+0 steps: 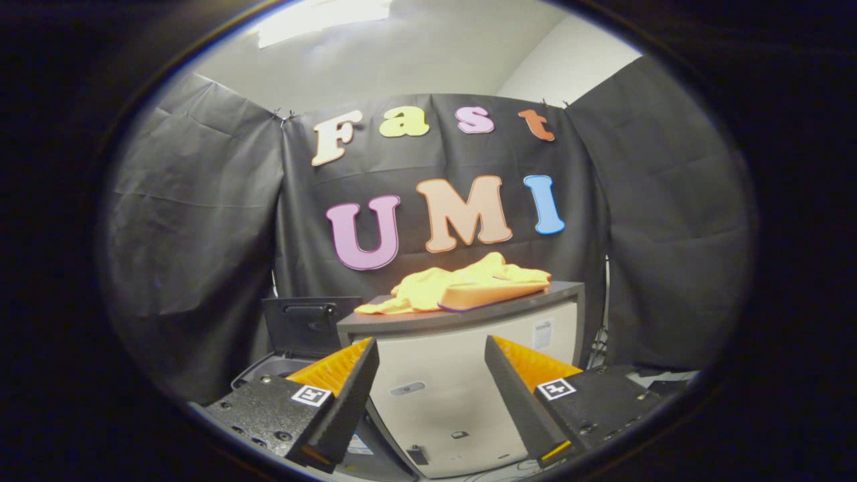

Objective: Put the clothes into the washing machine and then close the washing machine lid.

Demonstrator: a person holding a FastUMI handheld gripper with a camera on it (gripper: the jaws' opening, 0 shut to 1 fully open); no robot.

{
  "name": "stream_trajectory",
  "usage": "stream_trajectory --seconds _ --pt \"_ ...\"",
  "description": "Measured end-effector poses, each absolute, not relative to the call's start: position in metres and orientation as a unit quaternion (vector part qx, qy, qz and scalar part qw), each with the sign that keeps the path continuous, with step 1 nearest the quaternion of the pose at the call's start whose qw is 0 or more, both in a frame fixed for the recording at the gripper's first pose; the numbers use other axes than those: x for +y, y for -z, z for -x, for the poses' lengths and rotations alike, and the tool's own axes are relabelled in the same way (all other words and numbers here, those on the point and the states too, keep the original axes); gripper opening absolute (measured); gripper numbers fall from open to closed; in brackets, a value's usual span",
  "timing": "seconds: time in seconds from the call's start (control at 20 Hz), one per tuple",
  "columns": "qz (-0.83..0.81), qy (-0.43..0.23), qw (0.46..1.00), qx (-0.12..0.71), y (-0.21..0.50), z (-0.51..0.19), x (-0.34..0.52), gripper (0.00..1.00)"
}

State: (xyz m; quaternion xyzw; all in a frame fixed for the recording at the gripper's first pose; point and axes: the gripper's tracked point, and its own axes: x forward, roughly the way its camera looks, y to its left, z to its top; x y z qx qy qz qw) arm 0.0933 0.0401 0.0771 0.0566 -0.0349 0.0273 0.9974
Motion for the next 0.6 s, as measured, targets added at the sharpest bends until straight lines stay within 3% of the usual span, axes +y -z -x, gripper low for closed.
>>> stream_trajectory --seconds 0.6 --pt "0.006 -0.007 1.0 0.005 -0.132 -0.2 0.038 0.96"
